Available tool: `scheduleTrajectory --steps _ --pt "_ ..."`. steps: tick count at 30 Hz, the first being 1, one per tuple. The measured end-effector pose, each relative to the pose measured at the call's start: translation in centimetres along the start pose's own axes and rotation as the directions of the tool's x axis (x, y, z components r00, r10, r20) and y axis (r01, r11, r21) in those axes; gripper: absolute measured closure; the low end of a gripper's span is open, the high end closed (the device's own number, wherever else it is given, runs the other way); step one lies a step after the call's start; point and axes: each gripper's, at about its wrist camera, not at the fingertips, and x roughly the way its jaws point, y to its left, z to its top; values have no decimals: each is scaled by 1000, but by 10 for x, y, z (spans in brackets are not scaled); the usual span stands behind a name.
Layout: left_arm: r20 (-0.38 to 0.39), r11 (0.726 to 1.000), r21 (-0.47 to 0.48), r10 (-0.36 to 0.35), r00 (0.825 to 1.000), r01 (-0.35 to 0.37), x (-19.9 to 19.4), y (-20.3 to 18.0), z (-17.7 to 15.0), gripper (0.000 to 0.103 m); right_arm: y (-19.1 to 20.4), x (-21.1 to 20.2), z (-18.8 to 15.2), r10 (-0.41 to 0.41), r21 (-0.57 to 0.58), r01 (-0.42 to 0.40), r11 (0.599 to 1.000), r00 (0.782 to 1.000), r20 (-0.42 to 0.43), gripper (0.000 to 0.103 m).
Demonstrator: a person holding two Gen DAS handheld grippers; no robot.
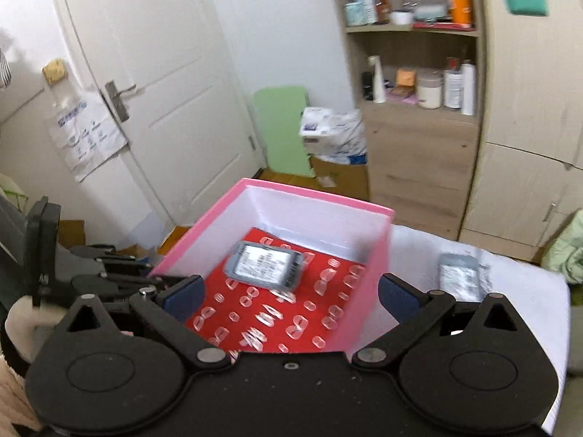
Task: Organize rigid objects
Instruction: 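Carry the grey router into the pink box and release it, then move the right gripper back to the beige rounded case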
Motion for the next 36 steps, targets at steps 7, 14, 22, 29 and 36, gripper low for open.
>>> scheduleTrajectory --steps 7,14,22,29,36 --pt "-10 1000 10 17 1000 -17 -1 -3 1 91 -32 -26 -55 -85 47 83 995 996 34 1" --pt "-20 1000 19 18 1000 -18 0 -4 1 91 -48 -24 -118 -149 120 139 983 985 83 3" --pt "-20 999 33 28 999 -27 -1 -5 1 91 -44 8 -146 -240 84 234 968 968 67 6" --pt "-32 999 42 32 999 -30 -1 -6 2 91 -44 34 -147 -284 84 280 956 958 35 10" --pt "-27 998 53 34 999 -33 -2 -7 1 92 -42 55 -146 -291 53 291 955 957 -7 16"
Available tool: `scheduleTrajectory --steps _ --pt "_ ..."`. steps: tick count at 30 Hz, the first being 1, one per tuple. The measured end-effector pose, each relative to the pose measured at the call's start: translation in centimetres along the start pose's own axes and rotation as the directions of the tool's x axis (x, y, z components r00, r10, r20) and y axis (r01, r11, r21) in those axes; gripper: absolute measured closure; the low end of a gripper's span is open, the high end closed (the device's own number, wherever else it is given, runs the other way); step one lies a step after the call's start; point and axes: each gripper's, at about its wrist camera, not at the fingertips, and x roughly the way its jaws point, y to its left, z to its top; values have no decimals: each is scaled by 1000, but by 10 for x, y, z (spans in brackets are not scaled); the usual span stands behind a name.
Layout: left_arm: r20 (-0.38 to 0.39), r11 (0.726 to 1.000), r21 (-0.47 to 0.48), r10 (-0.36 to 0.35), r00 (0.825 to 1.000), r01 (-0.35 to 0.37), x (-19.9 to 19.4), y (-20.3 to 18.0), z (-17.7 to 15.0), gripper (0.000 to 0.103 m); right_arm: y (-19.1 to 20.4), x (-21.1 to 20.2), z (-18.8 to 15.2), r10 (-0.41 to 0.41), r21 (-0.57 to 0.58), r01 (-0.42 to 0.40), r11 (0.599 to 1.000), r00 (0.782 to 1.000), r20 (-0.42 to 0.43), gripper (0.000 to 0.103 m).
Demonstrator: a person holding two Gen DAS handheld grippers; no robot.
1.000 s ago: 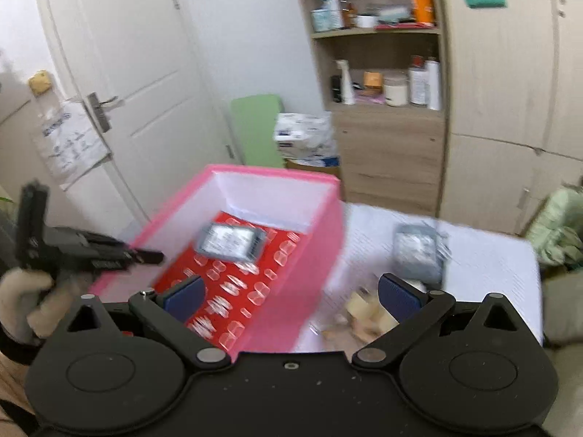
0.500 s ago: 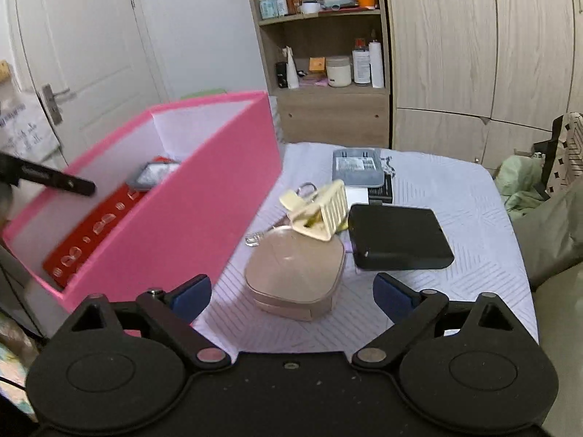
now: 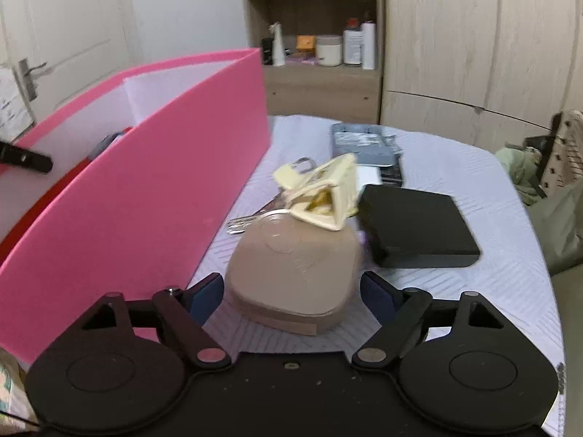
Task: Organize rigid objects
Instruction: 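Move the right gripper back to the beige rounded case, then grasp the beige rounded case with the right gripper and lift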
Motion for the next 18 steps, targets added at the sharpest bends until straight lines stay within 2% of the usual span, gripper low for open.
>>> scheduleTrajectory --steps 6,7,10,18 --pt "-4 1000 -2 -1 1000 1 0 0 1 92 3 10 0 -54 -7 55 998 998 16 19" --pt "-6 1000 0 0 1000 0 0 0 1 92 4 10 -2 -48 -19 49 999 998 28 22" --pt "-17 1000 3 6 1000 -6 0 0 3 92 9 1 -3 -14 -100 16 995 1000 21 22" --pt "-21 1000 11 17 1000 -17 -1 -3 3 93 -2 -23 -14 52 -29 -53 998 998 -30 23"
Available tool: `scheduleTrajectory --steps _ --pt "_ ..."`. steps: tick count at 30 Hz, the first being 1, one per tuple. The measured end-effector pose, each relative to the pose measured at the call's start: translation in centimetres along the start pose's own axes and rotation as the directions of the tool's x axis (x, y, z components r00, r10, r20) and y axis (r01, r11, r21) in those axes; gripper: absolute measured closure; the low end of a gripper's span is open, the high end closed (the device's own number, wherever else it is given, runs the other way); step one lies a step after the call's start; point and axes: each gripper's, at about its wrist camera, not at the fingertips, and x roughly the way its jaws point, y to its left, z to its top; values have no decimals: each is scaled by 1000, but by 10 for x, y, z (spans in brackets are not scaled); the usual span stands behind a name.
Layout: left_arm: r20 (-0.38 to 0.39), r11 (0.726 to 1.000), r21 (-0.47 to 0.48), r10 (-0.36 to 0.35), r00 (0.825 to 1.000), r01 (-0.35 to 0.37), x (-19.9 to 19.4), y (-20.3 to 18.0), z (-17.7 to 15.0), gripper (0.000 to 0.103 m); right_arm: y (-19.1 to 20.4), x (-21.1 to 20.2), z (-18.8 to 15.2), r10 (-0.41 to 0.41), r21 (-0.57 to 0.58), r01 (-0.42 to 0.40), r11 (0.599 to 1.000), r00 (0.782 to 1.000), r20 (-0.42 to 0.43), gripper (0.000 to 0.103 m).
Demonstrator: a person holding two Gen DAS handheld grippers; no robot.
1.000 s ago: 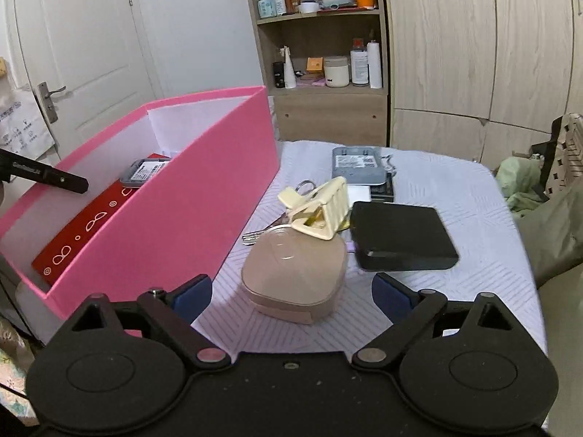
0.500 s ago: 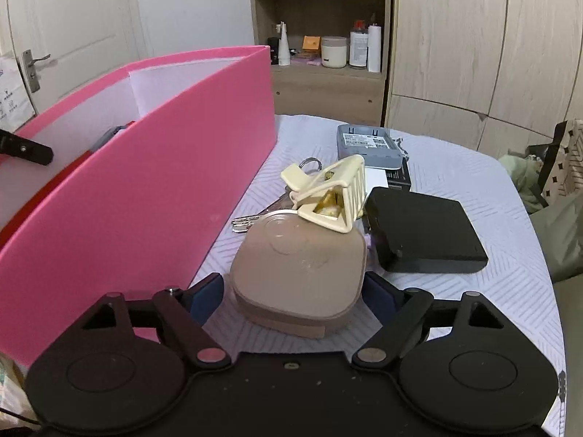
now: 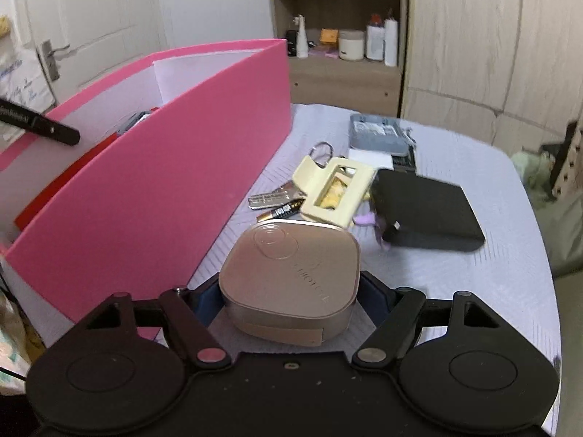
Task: Organize rigid objects
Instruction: 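Grasp the beige rounded case with the right gripper and lift, then place the beige case in the box beside the grey router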
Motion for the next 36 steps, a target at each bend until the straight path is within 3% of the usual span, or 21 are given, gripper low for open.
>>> scheduleTrajectory --steps 7,11,15,17,21,25,28,32,36 --pt "-3 1000 7 -11 1000 11 0 2 0 92 -7 -35 12 15 33 -18 999 997 78 23" --pt "-2 1000 -9 -19 1000 19 2 4 0 92 10 -60 39 11 -65 2 998 981 195 23" --pt "8 999 -23 -25 1000 26 1 6 -3 92 36 -73 79 138 -167 -97 981 957 257 23" --pt "11 999 -29 -35 999 35 1 7 -3 92 49 -67 98 225 -193 -183 964 949 220 23" --pt "15 999 -22 -42 999 43 0 7 -4 91 71 -27 136 353 -122 -348 930 935 29 23" --pt "18 999 -13 -48 999 48 -1 7 -4 91 87 29 161 436 19 -439 898 886 -159 23" --pt "25 999 3 -50 998 50 -2 6 -7 91 95 68 170 451 117 -437 892 847 -280 23" --pt "28 998 -6 -67 997 67 -3 8 -6 90 104 105 167 381 132 -358 924 850 -364 23" --pt "29 997 -10 -79 996 80 -3 10 -6 89 102 124 164 385 171 -345 923 831 -402 23"
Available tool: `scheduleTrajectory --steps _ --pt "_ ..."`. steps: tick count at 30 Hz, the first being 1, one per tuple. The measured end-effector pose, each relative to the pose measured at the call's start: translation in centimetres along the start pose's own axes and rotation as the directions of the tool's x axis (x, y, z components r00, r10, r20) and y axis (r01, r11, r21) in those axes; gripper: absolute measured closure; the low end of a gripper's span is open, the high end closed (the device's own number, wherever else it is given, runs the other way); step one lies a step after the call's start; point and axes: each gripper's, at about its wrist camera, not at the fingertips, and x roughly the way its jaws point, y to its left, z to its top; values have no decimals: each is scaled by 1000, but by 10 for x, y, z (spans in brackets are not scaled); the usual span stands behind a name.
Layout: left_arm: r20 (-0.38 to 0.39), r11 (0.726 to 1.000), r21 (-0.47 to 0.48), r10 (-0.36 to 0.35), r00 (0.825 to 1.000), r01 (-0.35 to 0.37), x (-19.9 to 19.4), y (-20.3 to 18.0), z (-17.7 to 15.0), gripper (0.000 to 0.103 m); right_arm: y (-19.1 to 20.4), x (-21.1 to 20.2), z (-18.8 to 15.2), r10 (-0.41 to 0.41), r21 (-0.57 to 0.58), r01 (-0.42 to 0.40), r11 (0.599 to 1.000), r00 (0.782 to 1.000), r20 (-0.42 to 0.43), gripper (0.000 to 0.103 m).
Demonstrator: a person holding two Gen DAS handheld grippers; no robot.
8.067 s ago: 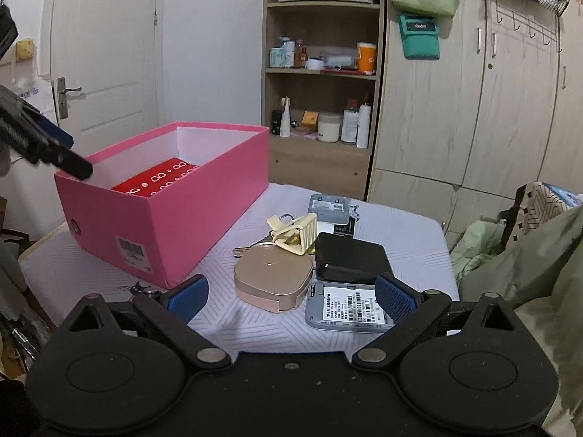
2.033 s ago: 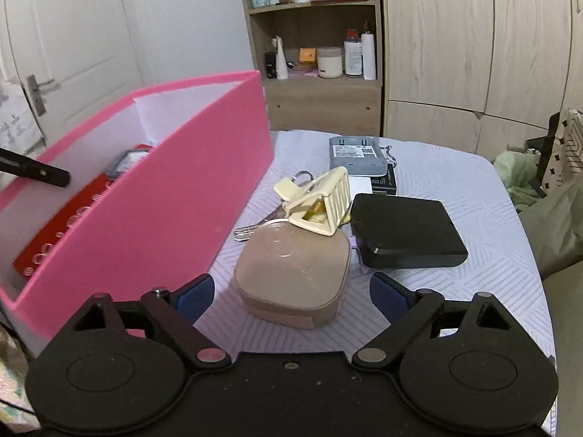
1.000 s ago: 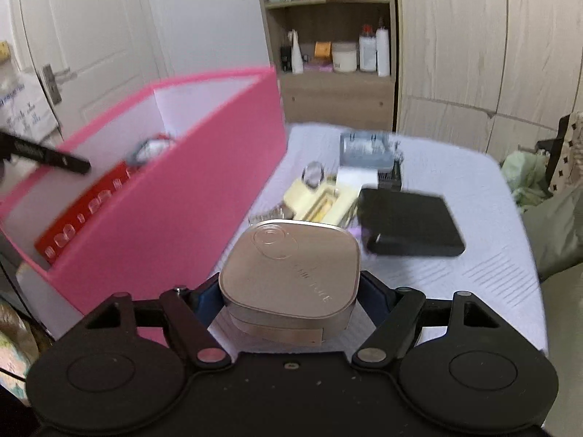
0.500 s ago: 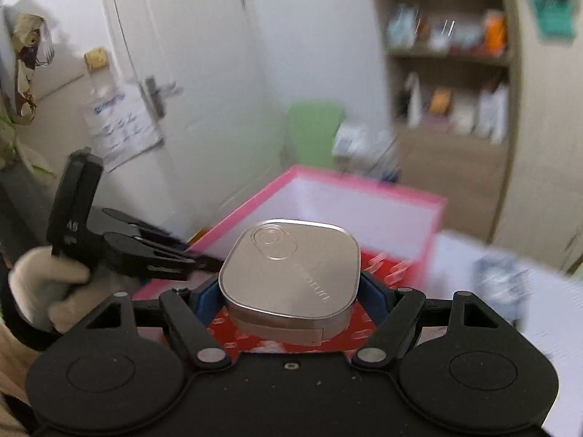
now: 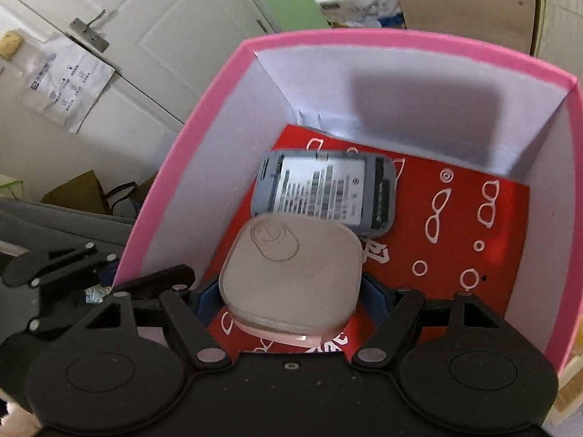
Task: Organize rigid objects
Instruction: 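Place the beige case in the box beside the grey router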
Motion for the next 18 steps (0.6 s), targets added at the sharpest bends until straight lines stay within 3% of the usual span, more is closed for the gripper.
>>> scheduleTrajectory --steps 10,13,18 --pt "2 1000 -11 -6 1000 6 0 1 -1 89 20 6 1 -33 -69 33 997 999 3 19" --pt "0 1000 13 7 1000 -7 -1 -2 -1 89 20 -8 -3 -25 -47 27 999 998 53 18" --pt "-4 1000 24 14 1000 -14 0 -4 0 89 31 -55 -20 24 -114 -7 993 988 150 18"
